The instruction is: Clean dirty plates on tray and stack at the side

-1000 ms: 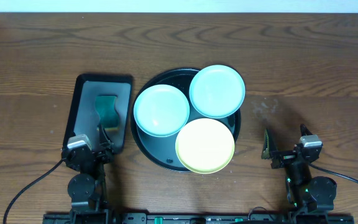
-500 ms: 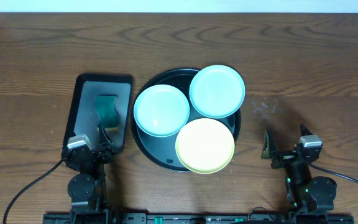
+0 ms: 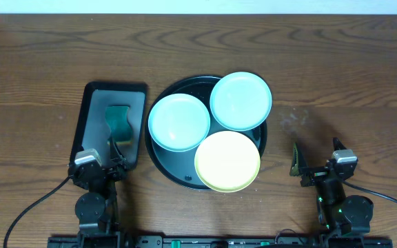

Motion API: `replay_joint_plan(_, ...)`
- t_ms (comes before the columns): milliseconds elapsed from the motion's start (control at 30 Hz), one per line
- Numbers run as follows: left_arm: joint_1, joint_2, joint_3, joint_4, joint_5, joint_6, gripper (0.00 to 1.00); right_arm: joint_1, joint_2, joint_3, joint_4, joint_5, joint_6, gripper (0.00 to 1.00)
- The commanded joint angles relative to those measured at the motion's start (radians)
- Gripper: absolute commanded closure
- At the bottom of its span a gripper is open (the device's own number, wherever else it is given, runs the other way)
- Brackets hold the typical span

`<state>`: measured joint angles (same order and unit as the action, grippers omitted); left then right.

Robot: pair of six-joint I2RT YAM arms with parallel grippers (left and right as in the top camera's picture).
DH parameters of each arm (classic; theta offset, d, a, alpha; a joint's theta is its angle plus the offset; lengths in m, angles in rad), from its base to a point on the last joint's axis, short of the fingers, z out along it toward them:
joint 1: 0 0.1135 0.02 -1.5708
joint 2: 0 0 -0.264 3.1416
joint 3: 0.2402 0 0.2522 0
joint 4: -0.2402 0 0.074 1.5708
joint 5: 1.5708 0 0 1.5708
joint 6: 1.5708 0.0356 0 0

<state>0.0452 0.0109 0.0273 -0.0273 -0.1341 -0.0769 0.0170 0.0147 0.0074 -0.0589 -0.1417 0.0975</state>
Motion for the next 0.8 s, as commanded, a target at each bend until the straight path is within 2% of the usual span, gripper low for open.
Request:
replay_joint_plan(0, 0.004, -0.005, -0.023, -0.031, -0.009, 0.013, 0.21, 0.003, -0.003, -0.002, -0.003, 0.006, 0.006, 0.01)
replay_joint_plan(300, 0.004, -0.005, -0.023, -0.031, 0.025, 0.012, 0.21, 0.003, -0.003, -0.002, 0.031, -0.005, 0.018, 0.01)
replay_joint_plan(467, 0.004, -0.003, 0.004, -0.029, 0.048, 0.012, 0.21, 0.003, 0.0, -0.001, 0.127, -0.005, 0.021, 0.01)
replay_joint_plan(633, 0.004, 0.039, 0.1, -0.045, 0.048, 0.012, 0.21, 0.002, 0.039, 0.049, 0.179, -0.005, 0.021, 0.01)
replay_joint_plan(767, 0.004, 0.139, 0.22, -0.05, 0.048, 0.013, 0.21, 0.002, 0.127, 0.148, 0.18, -0.005, 0.018, 0.01)
